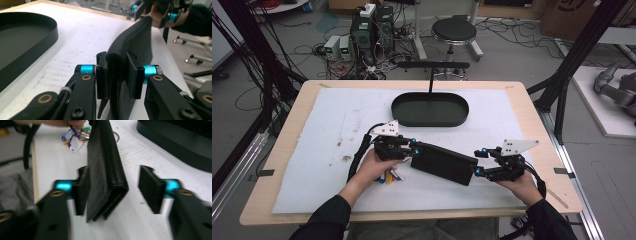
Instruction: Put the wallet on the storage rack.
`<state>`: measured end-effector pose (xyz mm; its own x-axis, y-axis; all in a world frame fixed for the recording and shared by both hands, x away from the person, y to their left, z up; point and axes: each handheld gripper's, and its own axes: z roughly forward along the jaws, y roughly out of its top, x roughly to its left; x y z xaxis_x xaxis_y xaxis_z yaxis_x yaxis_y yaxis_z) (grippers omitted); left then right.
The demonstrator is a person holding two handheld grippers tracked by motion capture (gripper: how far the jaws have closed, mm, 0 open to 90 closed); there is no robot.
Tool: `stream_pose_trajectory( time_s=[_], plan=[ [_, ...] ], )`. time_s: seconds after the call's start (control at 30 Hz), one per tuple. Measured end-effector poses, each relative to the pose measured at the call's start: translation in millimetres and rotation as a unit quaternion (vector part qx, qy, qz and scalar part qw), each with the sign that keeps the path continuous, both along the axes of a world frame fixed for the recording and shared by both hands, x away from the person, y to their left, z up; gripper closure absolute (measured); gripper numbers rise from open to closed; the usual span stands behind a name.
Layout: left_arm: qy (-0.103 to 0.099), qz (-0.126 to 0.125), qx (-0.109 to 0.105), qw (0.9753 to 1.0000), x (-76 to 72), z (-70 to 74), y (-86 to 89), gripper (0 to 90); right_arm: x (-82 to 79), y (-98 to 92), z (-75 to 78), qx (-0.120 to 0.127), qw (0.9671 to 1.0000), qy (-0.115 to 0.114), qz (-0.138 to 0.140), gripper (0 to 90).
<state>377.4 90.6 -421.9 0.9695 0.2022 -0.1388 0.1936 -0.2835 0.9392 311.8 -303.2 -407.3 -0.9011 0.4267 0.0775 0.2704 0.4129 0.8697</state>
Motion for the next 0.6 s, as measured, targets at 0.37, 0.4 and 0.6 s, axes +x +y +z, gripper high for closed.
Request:
stream_pose_trajectory(
  time_s=[0.37, 0.4, 0.6],
  plan=[
    [-0.036, 0.002, -0.026, 0.9990, -7.6, 7.7, 2.2, 75.2, 12.7, 2.8, -7.1, 0.037, 0.9975, 0.048, -0.037, 37.7],
    [-0.041, 0.004, -0.026, 0.9988, -8.5, 9.0, 2.6, 75.4, 14.4, 4.4, -8.6, 0.034, 0.9972, 0.053, -0.041, 37.4],
    [-0.044, 0.001, -0.048, 0.9979, -10.9, 13.2, 5.7, 75.5, 17.5, 6.8, -9.4, 0.042, 0.9970, 0.048, -0.045, 38.8]
  ],
)
